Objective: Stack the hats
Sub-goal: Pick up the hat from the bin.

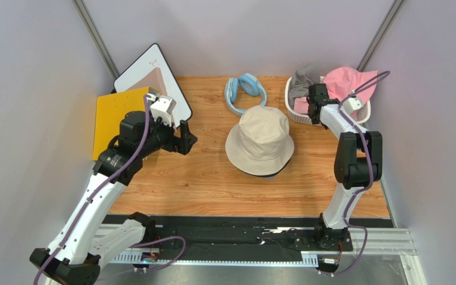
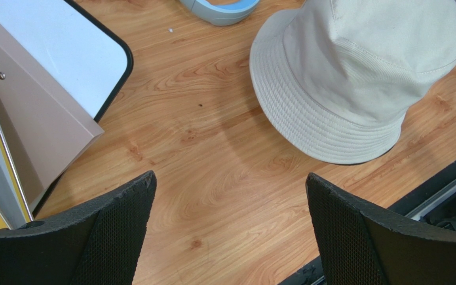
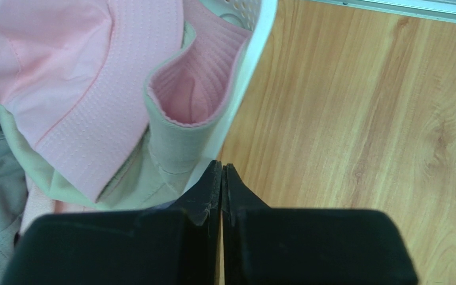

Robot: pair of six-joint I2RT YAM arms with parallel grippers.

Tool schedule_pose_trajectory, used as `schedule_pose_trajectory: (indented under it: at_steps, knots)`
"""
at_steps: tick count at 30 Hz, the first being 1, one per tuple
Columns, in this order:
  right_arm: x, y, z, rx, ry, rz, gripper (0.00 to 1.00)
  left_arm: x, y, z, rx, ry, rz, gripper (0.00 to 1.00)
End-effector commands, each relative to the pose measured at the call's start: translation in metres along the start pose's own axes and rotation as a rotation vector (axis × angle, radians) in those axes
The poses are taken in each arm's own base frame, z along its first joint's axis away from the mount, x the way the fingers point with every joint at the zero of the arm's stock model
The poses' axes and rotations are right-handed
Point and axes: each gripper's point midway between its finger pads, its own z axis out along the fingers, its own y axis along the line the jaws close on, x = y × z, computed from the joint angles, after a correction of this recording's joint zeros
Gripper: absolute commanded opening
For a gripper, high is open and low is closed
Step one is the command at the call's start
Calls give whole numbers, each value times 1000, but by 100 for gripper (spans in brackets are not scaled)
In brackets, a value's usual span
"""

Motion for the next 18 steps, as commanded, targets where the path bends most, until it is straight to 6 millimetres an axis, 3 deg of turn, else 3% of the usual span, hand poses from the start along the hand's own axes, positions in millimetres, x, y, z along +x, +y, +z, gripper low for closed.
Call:
schedule_pose_trajectory:
  at_steps: [1, 12, 16, 18]
  knots:
    - [-19, 5, -11, -70, -50, 147, 0, -6, -3, -1, 17, -26, -9, 99]
    - [5, 2, -25, -153, 34, 89, 0, -10, 0, -4, 9, -44, -10, 99]
    - [4, 5, -45, -238, 82, 9, 0, -15, 4, -2, 41, -63, -65, 99]
    - [-9, 6, -65, -295, 85, -44, 0, -15, 10, 0, 36, -61, -85, 99]
